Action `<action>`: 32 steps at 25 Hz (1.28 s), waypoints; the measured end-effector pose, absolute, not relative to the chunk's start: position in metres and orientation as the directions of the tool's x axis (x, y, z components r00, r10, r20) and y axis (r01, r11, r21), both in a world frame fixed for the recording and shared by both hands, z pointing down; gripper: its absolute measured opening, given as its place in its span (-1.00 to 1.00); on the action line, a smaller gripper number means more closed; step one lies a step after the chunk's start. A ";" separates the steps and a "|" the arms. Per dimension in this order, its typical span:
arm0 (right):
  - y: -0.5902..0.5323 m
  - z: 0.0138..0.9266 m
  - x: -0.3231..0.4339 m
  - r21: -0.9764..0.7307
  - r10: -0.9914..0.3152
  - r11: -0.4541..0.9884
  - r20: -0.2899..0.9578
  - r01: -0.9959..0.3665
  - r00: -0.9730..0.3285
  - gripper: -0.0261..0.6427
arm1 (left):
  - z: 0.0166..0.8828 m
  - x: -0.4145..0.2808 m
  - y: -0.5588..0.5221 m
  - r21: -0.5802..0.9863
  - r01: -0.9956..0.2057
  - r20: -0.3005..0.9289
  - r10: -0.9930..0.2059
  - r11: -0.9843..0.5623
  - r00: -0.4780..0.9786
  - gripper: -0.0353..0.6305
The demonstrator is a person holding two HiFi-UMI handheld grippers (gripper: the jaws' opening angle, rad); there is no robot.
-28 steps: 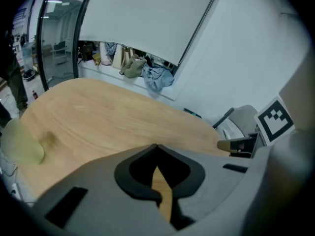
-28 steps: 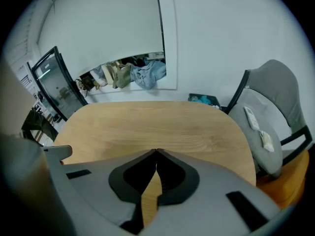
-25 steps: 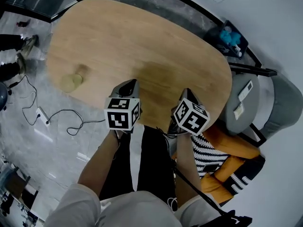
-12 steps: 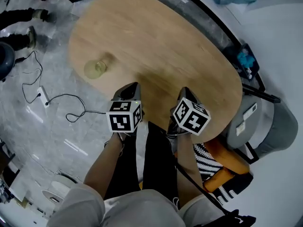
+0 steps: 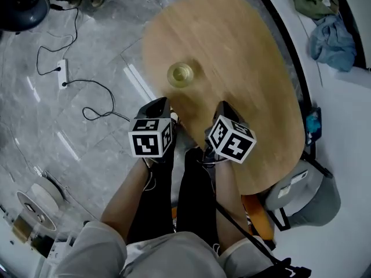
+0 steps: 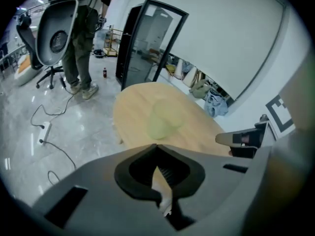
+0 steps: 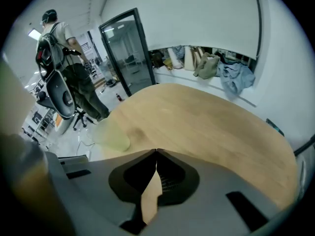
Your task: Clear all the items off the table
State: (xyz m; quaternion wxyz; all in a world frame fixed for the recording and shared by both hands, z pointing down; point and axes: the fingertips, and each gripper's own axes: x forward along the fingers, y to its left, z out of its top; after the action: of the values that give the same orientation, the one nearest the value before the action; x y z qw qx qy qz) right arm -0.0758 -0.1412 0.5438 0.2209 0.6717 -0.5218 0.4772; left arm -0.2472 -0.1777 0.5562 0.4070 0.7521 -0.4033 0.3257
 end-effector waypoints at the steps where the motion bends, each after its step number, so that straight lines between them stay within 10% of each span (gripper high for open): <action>1: -0.148 0.544 -0.086 -0.203 -0.489 -0.341 0.872 -0.918 -0.011 -0.85 | 0.558 -0.259 -0.182 0.347 -0.880 0.820 -0.351 -0.323 0.452 -0.88; 14: -0.186 0.525 -0.136 -0.248 -0.496 -0.219 0.861 -0.944 -0.111 -0.83 | 0.564 -0.312 -0.209 0.371 -0.913 0.810 -0.421 -0.170 0.408 -0.88; 24: -0.214 0.522 -0.172 -0.289 -0.484 -0.133 0.854 -0.948 -0.192 0.00 | 0.569 -0.335 -0.217 0.386 -0.918 0.807 -0.448 -0.092 0.384 -0.88; 32: -0.238 0.532 -0.192 -0.208 -0.439 -0.038 0.882 -0.977 -0.171 0.08 | 0.576 -0.352 -0.226 0.384 -0.921 0.810 -0.456 -0.063 0.369 -0.88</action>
State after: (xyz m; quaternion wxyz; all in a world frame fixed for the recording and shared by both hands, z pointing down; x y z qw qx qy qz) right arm -0.1919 -0.2379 0.5316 0.3034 0.5680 -0.6235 0.4434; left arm -0.3524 -0.2259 0.5758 0.4646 0.6846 -0.5027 0.2506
